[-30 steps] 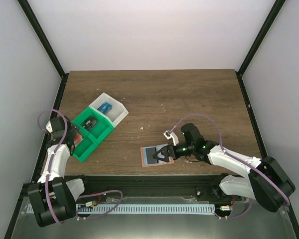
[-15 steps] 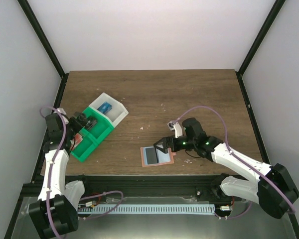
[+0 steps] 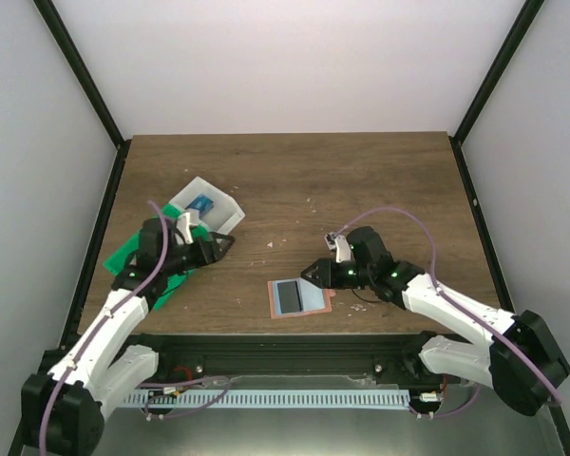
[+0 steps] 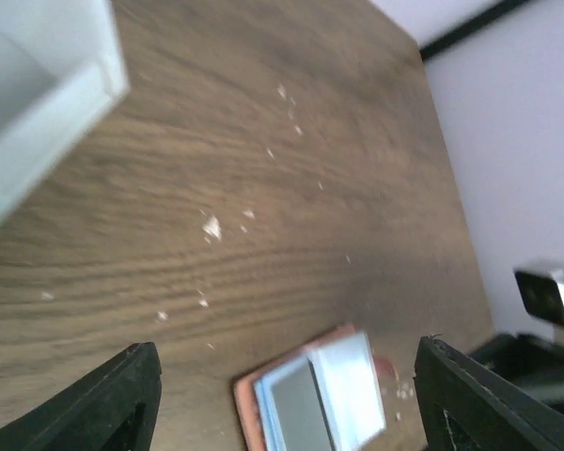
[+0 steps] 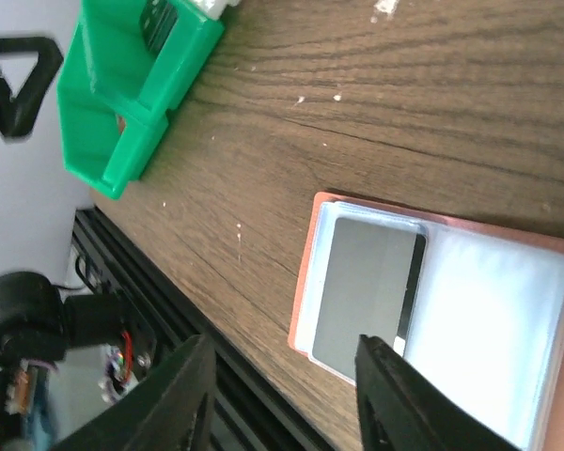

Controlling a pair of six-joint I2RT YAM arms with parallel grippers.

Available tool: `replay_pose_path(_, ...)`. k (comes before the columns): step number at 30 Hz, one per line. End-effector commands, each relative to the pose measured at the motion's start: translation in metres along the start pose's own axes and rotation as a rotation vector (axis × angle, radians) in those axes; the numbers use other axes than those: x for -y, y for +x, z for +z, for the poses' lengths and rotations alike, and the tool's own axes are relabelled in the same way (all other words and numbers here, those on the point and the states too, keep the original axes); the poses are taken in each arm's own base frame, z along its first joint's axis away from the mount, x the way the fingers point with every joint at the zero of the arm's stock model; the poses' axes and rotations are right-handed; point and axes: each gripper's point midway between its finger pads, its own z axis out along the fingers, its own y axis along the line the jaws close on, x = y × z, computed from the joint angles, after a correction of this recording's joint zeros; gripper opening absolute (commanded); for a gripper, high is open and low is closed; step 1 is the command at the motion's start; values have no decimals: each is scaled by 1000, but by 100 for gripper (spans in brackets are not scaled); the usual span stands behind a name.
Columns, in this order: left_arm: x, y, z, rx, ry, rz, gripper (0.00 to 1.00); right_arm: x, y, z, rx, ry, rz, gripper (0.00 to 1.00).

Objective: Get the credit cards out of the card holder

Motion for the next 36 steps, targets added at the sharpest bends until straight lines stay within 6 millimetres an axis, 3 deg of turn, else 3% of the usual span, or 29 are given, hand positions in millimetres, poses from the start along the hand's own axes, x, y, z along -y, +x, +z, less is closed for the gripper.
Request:
replay_pose_path(1,30,27,16,-93,106,48,73,7,-1,6,15,21,84,38)
replay_pose_path(9,49,95,40,-261,225,27,63,19,4,16,12,57,137,27)
replay_pose_path(13,59,118,47,-299,292,-15,57,23,11,27,-19,56,141,26)
replay_pose_path(18,56,147,62,-380,275,-26,54,24,24,43,-74,48,135,25)
replay_pose_path(21,54,159,67,-413,290,-52,50,26,31,51,-102,60,127,25)
replay_pose_path(28,35,177,81,-452,259,-83,28,27,34,59,-118,60,109,25)
replay_pose_path(36,24,187,90,-469,240,-83,20,41,46,66,-152,85,112,25)
